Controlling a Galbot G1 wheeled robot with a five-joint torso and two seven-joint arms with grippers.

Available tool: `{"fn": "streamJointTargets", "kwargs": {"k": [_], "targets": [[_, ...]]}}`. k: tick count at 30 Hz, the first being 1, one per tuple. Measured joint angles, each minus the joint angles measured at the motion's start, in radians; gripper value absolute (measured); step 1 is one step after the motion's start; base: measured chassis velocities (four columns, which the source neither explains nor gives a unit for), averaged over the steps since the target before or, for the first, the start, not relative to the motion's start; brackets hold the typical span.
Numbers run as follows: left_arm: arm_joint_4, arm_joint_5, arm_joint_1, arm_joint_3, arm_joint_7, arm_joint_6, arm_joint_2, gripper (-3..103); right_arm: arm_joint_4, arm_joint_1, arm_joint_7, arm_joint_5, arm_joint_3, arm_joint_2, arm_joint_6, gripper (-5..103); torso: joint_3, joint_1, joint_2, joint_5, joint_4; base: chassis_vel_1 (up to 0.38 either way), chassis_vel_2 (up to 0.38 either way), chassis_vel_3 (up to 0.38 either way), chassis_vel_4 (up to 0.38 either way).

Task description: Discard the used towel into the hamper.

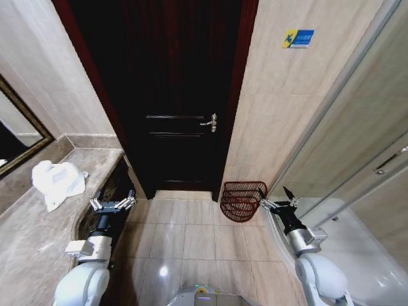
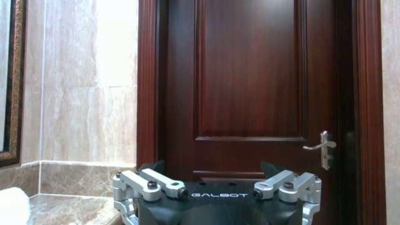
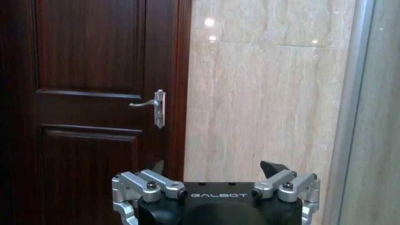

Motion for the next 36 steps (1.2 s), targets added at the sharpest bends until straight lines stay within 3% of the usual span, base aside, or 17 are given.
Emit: {"fn": "streamJointTargets", "kwargs": {"k": [36], "targets": [[0.005, -0.006, 0.001, -0.004, 0.033, -0.018, -0.005, 100, -0.009, 0.004, -0.004, 0.002, 0.005, -0.001, 0.012, 100, 0.0, 0.0, 0.0, -0.0001, 0.0, -0.044, 0.114, 0.112, -0.044]]}}
